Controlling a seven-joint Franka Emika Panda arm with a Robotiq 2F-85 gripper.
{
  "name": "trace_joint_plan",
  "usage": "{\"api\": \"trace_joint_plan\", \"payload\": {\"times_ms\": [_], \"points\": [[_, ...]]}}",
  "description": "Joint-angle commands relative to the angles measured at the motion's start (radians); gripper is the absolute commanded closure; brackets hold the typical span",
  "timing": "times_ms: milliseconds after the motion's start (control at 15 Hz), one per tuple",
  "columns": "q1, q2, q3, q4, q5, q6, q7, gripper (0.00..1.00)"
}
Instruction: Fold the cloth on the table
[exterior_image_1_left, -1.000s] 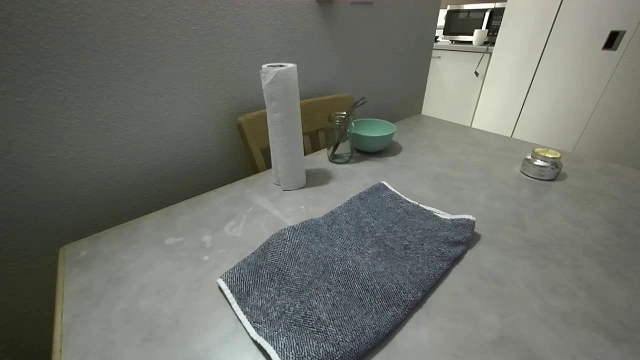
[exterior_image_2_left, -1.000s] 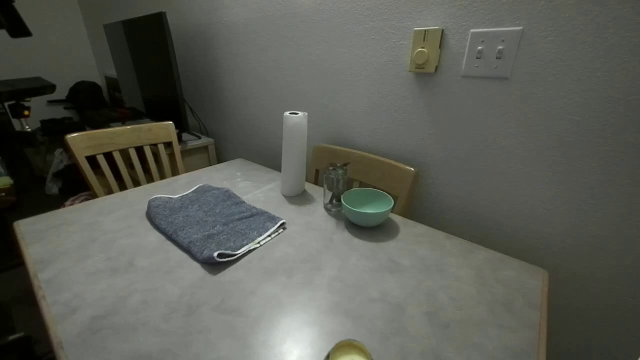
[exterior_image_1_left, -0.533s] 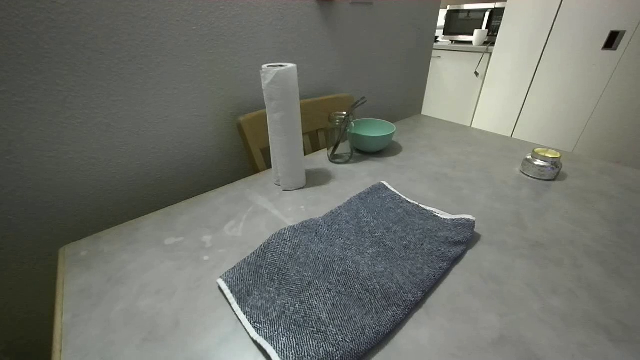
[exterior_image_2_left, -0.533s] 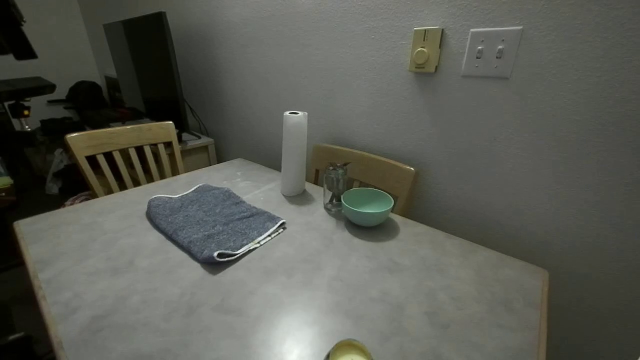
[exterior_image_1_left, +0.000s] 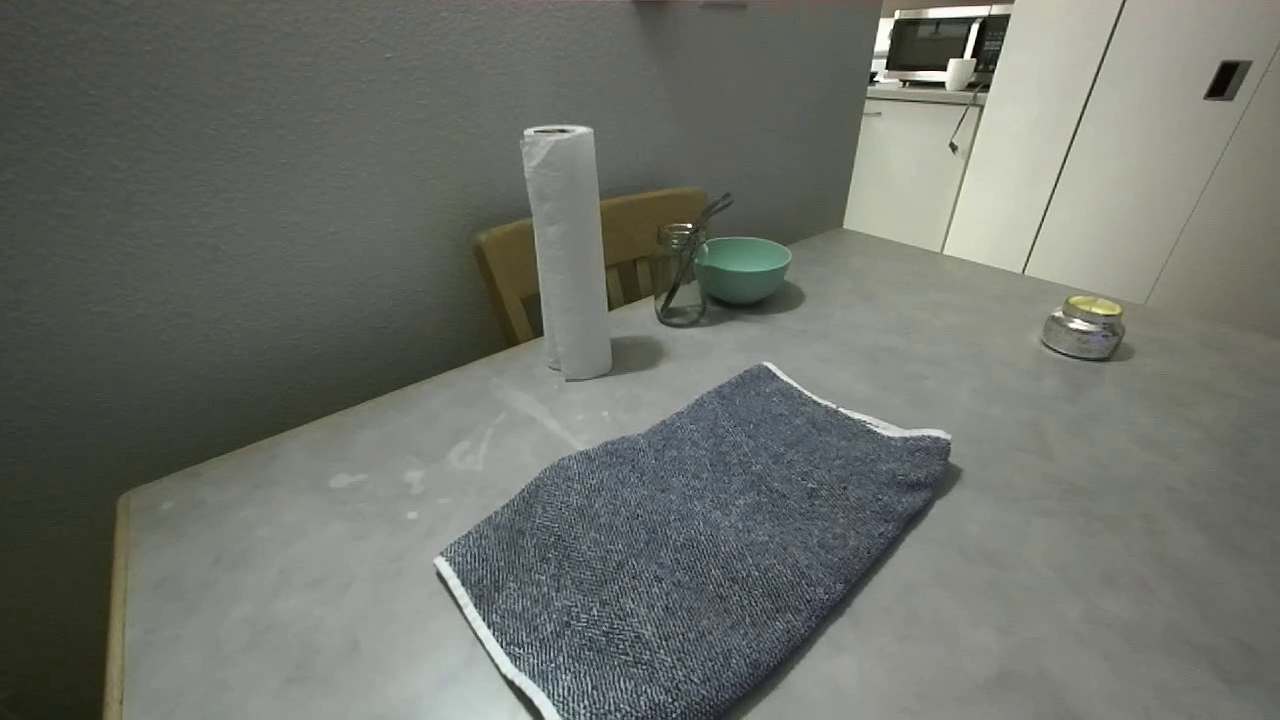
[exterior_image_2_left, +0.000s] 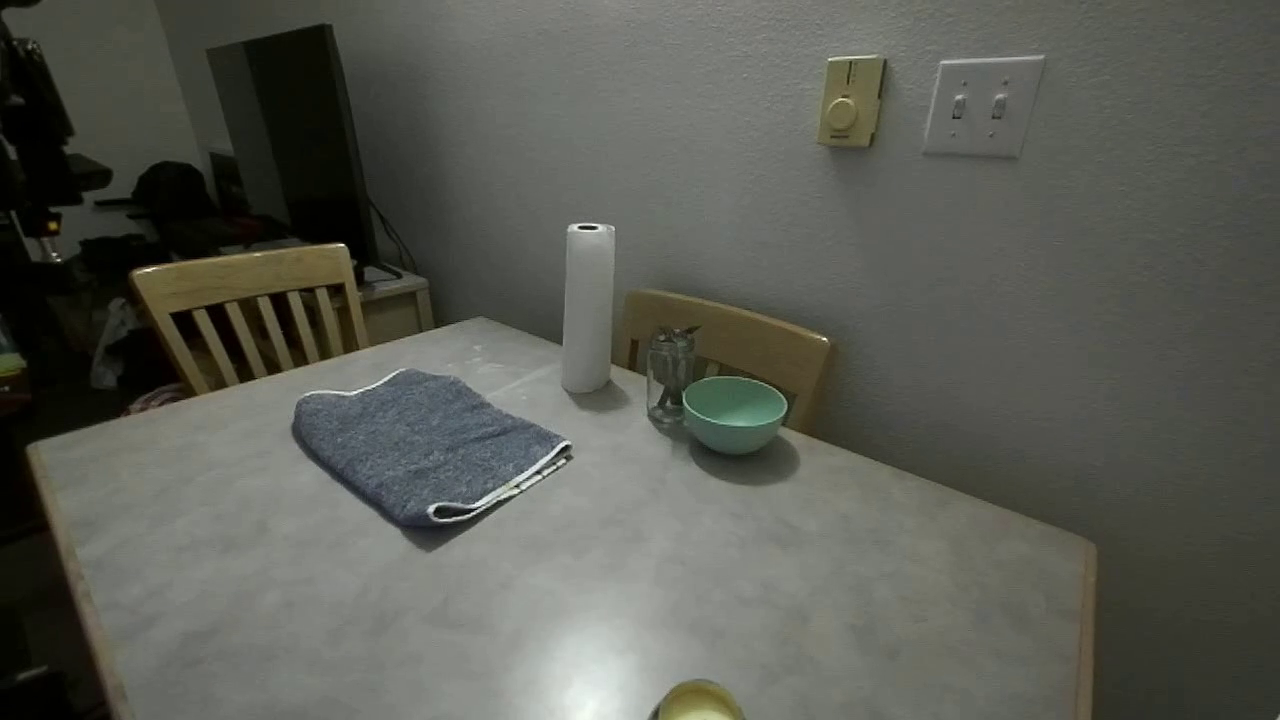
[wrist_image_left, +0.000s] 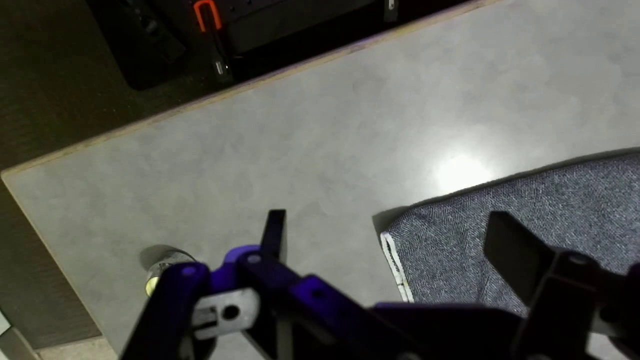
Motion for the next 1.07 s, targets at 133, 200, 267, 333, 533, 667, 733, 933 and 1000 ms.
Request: {"api": "trace_joint_plan", "payload": {"times_ms": [133,200,267,333,533,667,733,933,1000], "points": [[-0.003,-0.009,0.002,0.002,0.001,-0.002,-0.002,0.00],[-0.003,-0.010,0.002,0.002,0.001,-0.002,-0.002,0.00],[0.002,-0.010,0.001,-0.011,0.008,0.018,-0.006,0.00],[0.004,-0.009,0.004,-0.022,0.013,0.040,-0.001,0.00],[0.007,0.000,0.006,-0.073,0.033,0.146,0.011,0.00],[0.007,0.024,0.008,-0.102,0.043,0.202,0.012,0.00],[0.008,0.038,0.006,-0.111,0.049,0.220,0.009,0.00],[0.005,0.027,0.002,-0.112,0.048,0.201,0.002,0.00],[0.007,0.041,0.001,-0.116,0.057,0.207,0.002,0.00]]}}
